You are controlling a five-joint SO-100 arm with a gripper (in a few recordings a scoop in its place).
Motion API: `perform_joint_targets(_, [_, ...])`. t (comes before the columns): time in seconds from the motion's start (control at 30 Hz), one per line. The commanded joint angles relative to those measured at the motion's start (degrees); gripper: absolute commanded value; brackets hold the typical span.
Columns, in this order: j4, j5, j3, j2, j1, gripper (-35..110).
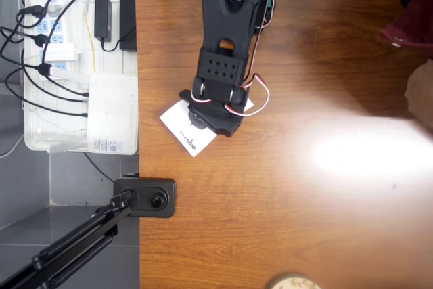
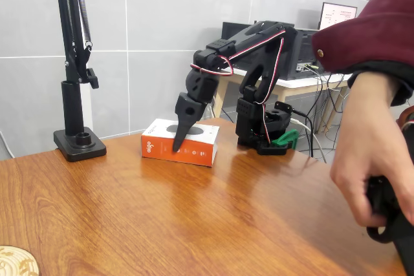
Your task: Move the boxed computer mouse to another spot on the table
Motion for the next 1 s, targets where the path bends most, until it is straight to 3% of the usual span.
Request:
perform_joint_targets(0.0, [-1.23,0.26,-1.32,-1.58,-0.35,5])
perform_joint_targets(0.17, [-1.93,0.44,-1.85,-2.29,0.09,8])
perform_joint_targets(0.2, [-1.93,-0.18,-2.02,-1.76,0.09,18])
perform_joint_targets(0.3, [-1.41,-1.32,-3.69,-1.67,-1.58,69])
perform_joint_targets(0.4, [-0.97,-2.72,-3.87,-0.09,-2.2,104])
perform_joint_targets(0.57, [2.72,-2.64,-4.22,6.24,-0.62,105])
perform_joint_targets(0.63, [3.78,-2.46,-6.15,6.94,-0.7,102])
perform_joint_targets(0.7, [4.66,-2.64,-8.96,8.0,-0.79,87])
perform_joint_targets(0.77, [5.19,-3.52,-11.07,10.2,0.18,58])
perform_joint_targets(0.83, [6.24,-4.13,-11.51,13.89,1.58,12])
perform_joint_targets(0.87, [5.27,-4.13,-11.07,15.56,1.58,0])
perform_joint_targets(0.97, [-5.98,-1.93,-10.99,16.61,-3.16,0])
